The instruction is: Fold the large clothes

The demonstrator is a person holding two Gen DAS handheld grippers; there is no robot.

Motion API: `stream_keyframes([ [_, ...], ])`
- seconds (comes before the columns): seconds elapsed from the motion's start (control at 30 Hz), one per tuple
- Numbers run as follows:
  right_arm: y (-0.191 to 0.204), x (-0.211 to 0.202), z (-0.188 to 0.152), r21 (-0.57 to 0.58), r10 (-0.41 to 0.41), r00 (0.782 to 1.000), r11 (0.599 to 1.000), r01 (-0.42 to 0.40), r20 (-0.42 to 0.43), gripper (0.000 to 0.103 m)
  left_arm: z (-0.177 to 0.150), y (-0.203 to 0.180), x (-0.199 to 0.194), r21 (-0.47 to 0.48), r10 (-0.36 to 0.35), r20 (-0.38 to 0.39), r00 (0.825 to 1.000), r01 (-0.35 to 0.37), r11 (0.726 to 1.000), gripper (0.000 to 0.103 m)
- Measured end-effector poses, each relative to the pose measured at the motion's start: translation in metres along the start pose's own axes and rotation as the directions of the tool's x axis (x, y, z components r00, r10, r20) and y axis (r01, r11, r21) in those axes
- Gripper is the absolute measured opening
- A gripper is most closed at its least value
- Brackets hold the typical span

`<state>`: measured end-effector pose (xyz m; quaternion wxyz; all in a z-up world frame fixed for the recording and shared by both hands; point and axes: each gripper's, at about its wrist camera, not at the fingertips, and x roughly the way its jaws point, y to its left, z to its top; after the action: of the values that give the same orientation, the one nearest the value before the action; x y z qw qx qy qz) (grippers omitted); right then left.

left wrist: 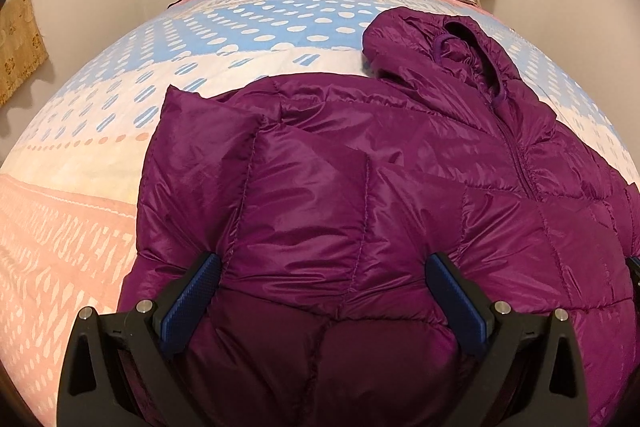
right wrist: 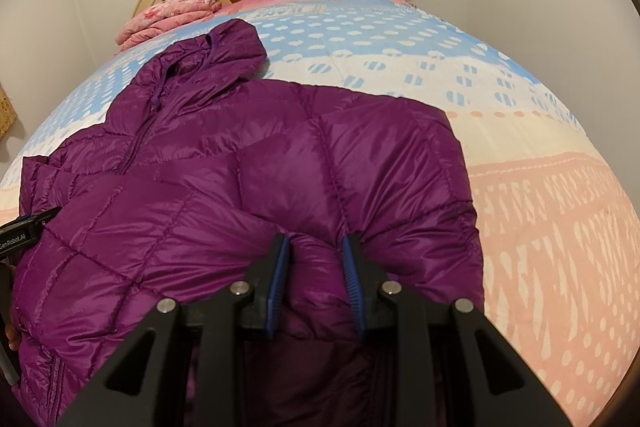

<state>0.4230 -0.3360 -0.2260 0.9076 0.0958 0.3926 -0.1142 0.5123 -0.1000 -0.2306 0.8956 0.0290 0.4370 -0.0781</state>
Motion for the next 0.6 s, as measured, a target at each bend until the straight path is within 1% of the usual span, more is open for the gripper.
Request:
stream_keyframes([
  [0.03, 0.000, -0.001, 0.001, -0.002, 0.008, 1.000, 1.000, -0.009, -0.014, 0.032, 0.002, 0.002, -0.005, 0.011, 0.013, -0.011, 1.000, -0.012, 1.000, 0.102],
  [0.1, 0.002, -0.009, 0.007, -0.030, 0.034, 0.998, 0.999, -0.035, -0.051, 0.041, 0.006, 0.006, -0.020, 0.013, 0.039, -0.002, 0.999, -0.039, 0.999, 0.102],
  [0.13, 0.003, -0.014, 0.011, -0.034, 0.067, 0.996, 0.997, -0.070, -0.061, 0.054, 0.011, 0.010, -0.033, 0.015, 0.029, 0.020, 0.999, -0.029, 0.999, 0.102],
  [0.17, 0.002, -0.019, 0.016, -0.034, 0.099, 0.993, 0.994, -0.101, -0.060, 0.068, 0.016, 0.012, -0.044, 0.028, 0.000, 0.043, 0.999, -0.001, 1.000, 0.102],
  [0.2, 0.003, -0.025, 0.024, -0.040, 0.127, 0.991, 0.991, -0.129, -0.049, 0.071, 0.022, 0.012, -0.052, 0.050, -0.018, 0.061, 0.998, 0.015, 0.999, 0.102],
  [0.27, 0.005, -0.033, 0.046, -0.064, 0.134, 0.991, 0.989, -0.135, -0.021, 0.072, 0.042, 0.009, -0.062, 0.119, -0.015, 0.105, 0.994, 0.002, 0.993, 0.102],
  [0.3, 0.006, -0.033, 0.059, -0.065, 0.147, 0.989, 0.987, -0.147, -0.013, 0.072, 0.050, 0.007, -0.062, 0.140, -0.012, 0.117, 0.993, -0.005, 0.990, 0.102],
  [0.33, 0.006, -0.029, 0.075, -0.057, 0.176, 0.984, 0.983, -0.176, -0.015, 0.072, 0.061, 0.004, -0.058, 0.158, -0.007, 0.122, 0.993, -0.012, 0.987, 0.102],
  [0.4, 0.007, -0.019, 0.101, -0.040, 0.212, 0.977, 0.976, -0.212, -0.018, 0.072, 0.085, 0.001, -0.047, 0.165, 0.010, 0.127, 0.992, -0.031, 0.986, 0.102],
  [0.5, 0.016, 0.003, 0.137, -0.070, 0.183, 0.983, 0.981, -0.183, -0.007, 0.072, 0.118, -0.004, -0.029, 0.175, 0.011, 0.139, 0.990, -0.036, 0.984, 0.102],
  [0.6, 0.024, 0.031, 0.164, -0.087, 0.182, 0.983, 0.979, -0.183, -0.013, 0.074, 0.153, -0.012, -0.004, 0.173, -0.006, 0.129, 0.992, -0.017, 0.985, 0.102],
])
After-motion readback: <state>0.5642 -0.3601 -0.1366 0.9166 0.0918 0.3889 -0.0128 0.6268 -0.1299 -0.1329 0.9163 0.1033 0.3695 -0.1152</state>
